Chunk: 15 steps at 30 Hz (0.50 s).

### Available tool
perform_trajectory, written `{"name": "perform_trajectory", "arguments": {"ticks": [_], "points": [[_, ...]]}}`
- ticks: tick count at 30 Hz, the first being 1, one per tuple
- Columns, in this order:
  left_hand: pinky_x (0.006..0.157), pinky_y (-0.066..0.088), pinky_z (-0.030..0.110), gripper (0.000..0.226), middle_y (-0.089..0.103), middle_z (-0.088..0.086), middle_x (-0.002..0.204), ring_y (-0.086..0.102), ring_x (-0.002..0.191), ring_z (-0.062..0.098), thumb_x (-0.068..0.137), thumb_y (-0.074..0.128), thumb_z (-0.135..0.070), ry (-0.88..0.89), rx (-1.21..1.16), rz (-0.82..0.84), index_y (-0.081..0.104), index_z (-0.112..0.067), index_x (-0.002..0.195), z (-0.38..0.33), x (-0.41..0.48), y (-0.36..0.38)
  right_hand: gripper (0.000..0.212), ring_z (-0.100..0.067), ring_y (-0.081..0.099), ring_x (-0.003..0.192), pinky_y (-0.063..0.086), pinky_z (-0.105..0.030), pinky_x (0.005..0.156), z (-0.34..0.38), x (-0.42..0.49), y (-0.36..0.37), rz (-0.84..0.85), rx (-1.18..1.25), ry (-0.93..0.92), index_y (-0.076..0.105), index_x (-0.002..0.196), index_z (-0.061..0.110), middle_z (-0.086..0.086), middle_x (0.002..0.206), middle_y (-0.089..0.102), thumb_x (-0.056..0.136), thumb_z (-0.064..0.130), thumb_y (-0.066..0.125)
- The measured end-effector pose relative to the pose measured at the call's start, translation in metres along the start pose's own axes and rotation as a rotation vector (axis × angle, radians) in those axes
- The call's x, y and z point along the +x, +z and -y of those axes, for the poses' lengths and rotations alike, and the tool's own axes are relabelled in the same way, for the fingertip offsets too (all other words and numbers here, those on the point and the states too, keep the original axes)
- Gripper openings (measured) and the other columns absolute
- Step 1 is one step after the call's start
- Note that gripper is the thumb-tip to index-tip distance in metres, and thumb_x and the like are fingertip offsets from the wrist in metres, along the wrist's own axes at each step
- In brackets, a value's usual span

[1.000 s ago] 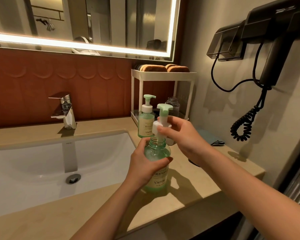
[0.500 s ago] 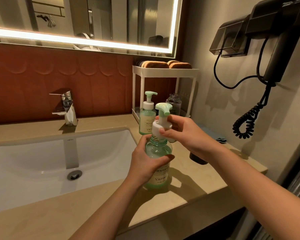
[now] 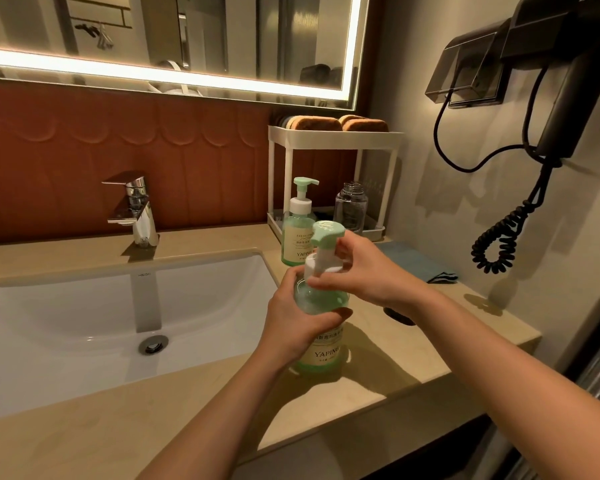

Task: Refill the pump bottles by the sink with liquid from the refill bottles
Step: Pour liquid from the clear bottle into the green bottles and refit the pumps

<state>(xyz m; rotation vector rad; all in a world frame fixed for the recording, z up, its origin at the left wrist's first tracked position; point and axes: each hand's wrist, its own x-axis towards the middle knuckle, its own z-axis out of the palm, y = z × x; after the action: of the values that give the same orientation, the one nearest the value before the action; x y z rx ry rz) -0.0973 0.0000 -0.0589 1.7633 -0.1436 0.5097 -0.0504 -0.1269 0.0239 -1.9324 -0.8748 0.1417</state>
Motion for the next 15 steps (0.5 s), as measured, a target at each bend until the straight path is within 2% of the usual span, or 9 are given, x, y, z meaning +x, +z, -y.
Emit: {"name": "perform_trajectory", "arguments": {"ticks": [2, 4, 6, 8, 10, 11, 13, 15], "points": [[0.071, 0.047, 0.017, 0.065, 0.059, -0.018, 0.101, 0.06, 0.093, 0.003, 0.057, 0.079, -0.032, -0.005, 0.012, 0.0, 0.045, -0.038, 0.113, 0.001, 0.0, 0.0, 0.068, -0.011, 0.053, 0.113, 0.047, -0.036, 0.095, 0.0, 0.004, 0.008, -0.012, -0.015, 0.031, 0.042, 0.127, 0.028, 0.006, 0.12, 0.056, 0.069, 0.031, 0.078], [0.071, 0.046, 0.015, 0.061, 0.058, -0.02, 0.1, 0.059, 0.094, 0.001, 0.061, 0.081, -0.026, -0.015, 0.015, 0.001, 0.044, -0.045, 0.106, 0.003, 0.0, 0.001, 0.063, -0.011, 0.053, 0.108, 0.047, -0.029, 0.088, -0.002, 0.006, 0.016, -0.016, 0.003, 0.023, 0.041, 0.123, 0.03, 0.008, 0.114, 0.054, 0.072, 0.035, 0.076], [0.073, 0.047, 0.018, 0.06, 0.059, -0.018, 0.1, 0.059, 0.095, 0.004, 0.061, 0.081, -0.025, -0.023, 0.009, 0.004, 0.044, -0.044, 0.105, 0.004, 0.001, 0.001, 0.057, -0.008, 0.053, 0.107, 0.045, -0.02, 0.083, -0.003, 0.005, 0.019, 0.011, 0.058, 0.021, 0.039, 0.12, 0.036, 0.011, 0.114, 0.053, 0.072, 0.044, 0.069], [0.075, 0.046, 0.019, 0.062, 0.058, -0.019, 0.101, 0.058, 0.095, 0.003, 0.06, 0.081, -0.029, -0.015, 0.018, 0.006, 0.045, -0.039, 0.109, 0.004, 0.002, 0.0, 0.052, -0.002, 0.045, 0.113, 0.038, -0.017, 0.09, -0.004, 0.001, 0.015, 0.092, 0.177, 0.053, 0.038, 0.126, 0.041, 0.017, 0.123, 0.047, 0.077, 0.049, 0.055], [0.075, 0.044, 0.017, 0.066, 0.056, -0.022, 0.103, 0.056, 0.096, 0.001, 0.059, 0.081, -0.033, -0.011, 0.026, 0.014, 0.044, -0.036, 0.114, 0.002, 0.002, 0.0, 0.046, 0.0, 0.034, 0.121, 0.025, -0.02, 0.098, -0.009, -0.003, 0.007, 0.16, 0.225, 0.088, 0.035, 0.136, 0.041, 0.017, 0.135, 0.038, 0.091, 0.042, 0.043], [0.075, 0.043, 0.017, 0.067, 0.055, -0.022, 0.103, 0.055, 0.096, 0.001, 0.059, 0.08, -0.035, -0.011, 0.026, 0.018, 0.043, -0.036, 0.115, 0.002, 0.002, 0.0, 0.043, 0.002, 0.035, 0.122, 0.025, -0.018, 0.098, -0.011, -0.007, 0.004, 0.177, 0.22, 0.085, 0.036, 0.137, 0.04, 0.018, 0.137, 0.038, 0.095, 0.034, 0.041], [0.077, 0.044, 0.018, 0.067, 0.056, -0.02, 0.105, 0.056, 0.098, 0.003, 0.059, 0.079, -0.034, -0.011, 0.019, 0.027, 0.044, -0.034, 0.116, 0.002, 0.002, -0.001, 0.038, 0.009, 0.046, 0.115, 0.036, -0.008, 0.091, -0.011, -0.01, 0.0, 0.177, 0.183, 0.045, 0.044, 0.132, 0.034, 0.019, 0.131, 0.048, 0.096, 0.024, 0.045], [0.079, 0.046, 0.02, 0.065, 0.057, -0.017, 0.106, 0.056, 0.099, 0.005, 0.062, 0.081, -0.028, -0.009, 0.014, 0.038, 0.044, -0.032, 0.117, 0.003, 0.003, -0.001, 0.03, 0.004, 0.056, 0.108, 0.046, -0.012, 0.087, -0.006, -0.01, -0.002, 0.099, 0.126, -0.002, 0.057, 0.119, 0.027, 0.015, 0.118, 0.06, 0.09, 0.02, 0.056]]}}
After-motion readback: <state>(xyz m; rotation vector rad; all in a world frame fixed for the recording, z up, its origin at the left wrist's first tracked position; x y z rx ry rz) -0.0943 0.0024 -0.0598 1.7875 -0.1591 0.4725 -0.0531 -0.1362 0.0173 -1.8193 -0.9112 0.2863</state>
